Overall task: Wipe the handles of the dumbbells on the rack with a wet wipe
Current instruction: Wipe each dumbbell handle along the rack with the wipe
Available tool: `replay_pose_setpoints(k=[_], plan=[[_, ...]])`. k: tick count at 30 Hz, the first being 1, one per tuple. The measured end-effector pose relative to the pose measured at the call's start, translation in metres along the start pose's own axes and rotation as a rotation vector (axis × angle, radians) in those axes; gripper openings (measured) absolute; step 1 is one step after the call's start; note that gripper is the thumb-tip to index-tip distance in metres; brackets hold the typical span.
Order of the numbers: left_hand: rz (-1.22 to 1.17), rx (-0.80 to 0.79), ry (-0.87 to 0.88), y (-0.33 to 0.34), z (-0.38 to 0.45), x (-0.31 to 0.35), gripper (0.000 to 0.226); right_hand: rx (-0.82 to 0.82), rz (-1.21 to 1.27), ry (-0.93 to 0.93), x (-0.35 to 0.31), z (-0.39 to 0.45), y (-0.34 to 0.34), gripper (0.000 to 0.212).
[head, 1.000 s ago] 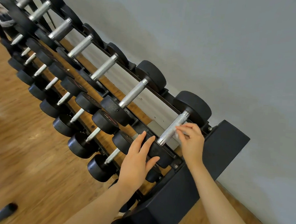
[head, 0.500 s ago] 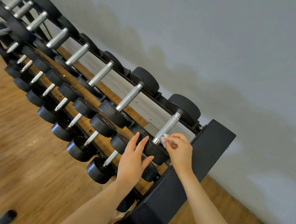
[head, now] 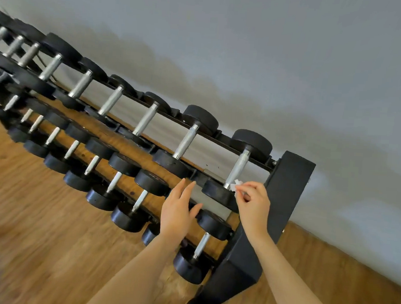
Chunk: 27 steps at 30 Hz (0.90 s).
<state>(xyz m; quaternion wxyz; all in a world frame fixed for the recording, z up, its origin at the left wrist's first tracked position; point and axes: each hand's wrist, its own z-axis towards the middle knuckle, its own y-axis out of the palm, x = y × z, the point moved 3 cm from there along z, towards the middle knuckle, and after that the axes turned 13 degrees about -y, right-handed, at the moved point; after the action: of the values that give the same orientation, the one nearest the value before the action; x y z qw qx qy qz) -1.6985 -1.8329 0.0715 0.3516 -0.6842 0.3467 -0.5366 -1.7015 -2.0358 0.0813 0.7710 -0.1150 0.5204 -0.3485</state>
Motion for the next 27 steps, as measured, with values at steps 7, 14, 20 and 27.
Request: replay_pose_setpoints(k=[7, 14, 20, 27], plan=[[0.037, -0.136, 0.258, -0.022, 0.026, -0.044, 0.052, 0.18, -0.069, 0.124, -0.042, -0.029, 0.035, 0.012], [0.107, -0.232, 0.467, -0.036, 0.049, -0.111, 0.048, 0.368, -0.163, 0.294, -0.091, -0.106, 0.086, 0.01], [0.171, -0.317, 0.546, -0.029, 0.053, -0.163, 0.048, 0.423, -0.232, 0.445, -0.12, -0.174, 0.128, 0.011], [0.15, -0.382, 0.518, -0.01, 0.055, -0.193, 0.05, 0.409, -0.265, 0.538, -0.115, -0.208, 0.166, 0.01]])
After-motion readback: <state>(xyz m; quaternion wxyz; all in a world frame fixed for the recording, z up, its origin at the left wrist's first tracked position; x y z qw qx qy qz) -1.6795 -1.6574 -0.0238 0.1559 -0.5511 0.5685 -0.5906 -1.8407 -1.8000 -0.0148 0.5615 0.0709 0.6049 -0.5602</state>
